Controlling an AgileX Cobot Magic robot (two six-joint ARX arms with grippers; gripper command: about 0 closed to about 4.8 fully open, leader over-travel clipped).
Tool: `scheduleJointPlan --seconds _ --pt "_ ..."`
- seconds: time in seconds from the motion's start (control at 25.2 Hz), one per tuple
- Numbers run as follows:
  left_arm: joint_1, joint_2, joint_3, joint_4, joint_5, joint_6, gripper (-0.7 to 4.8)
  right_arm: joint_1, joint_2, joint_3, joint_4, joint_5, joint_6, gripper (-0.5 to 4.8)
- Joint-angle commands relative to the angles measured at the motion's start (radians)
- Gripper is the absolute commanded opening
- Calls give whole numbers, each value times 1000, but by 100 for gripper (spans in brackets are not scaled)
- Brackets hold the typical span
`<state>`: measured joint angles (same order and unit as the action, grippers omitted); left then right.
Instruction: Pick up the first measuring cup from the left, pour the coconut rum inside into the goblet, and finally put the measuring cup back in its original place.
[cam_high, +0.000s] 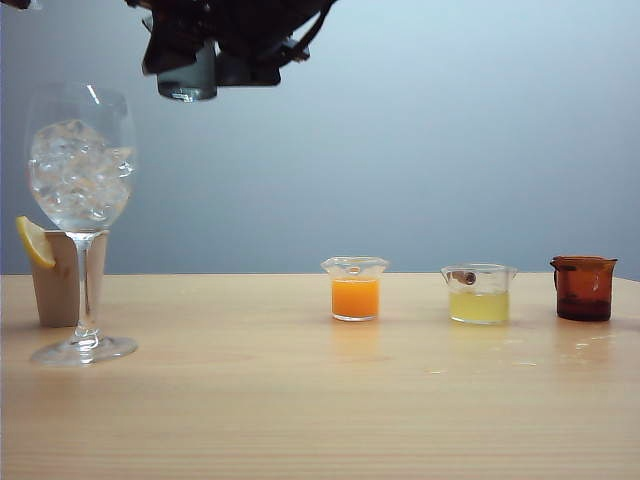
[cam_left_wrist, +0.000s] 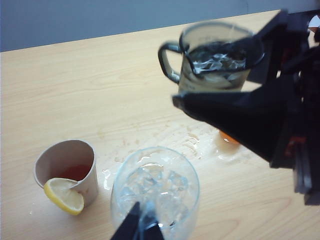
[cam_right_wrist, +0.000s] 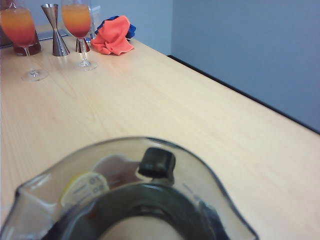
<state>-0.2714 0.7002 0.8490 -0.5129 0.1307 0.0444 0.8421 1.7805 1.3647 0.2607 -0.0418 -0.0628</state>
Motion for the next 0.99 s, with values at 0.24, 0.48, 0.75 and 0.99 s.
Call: scheduleJointPlan --seconds 0.24,0.48,0.75,0.99 --pt "-1 -2 3 13 5 -3 -3 13 -6 26 10 14 -65 165" --pt "-1 -2 3 13 5 -3 -3 29 23 39 42 47 -66 165" --pt "-1 -2 3 13 4 -3 -3 32 58 88 19 42 -96 165" --pt "-1 -2 3 13 5 -3 -3 37 58 88 6 42 -156 165"
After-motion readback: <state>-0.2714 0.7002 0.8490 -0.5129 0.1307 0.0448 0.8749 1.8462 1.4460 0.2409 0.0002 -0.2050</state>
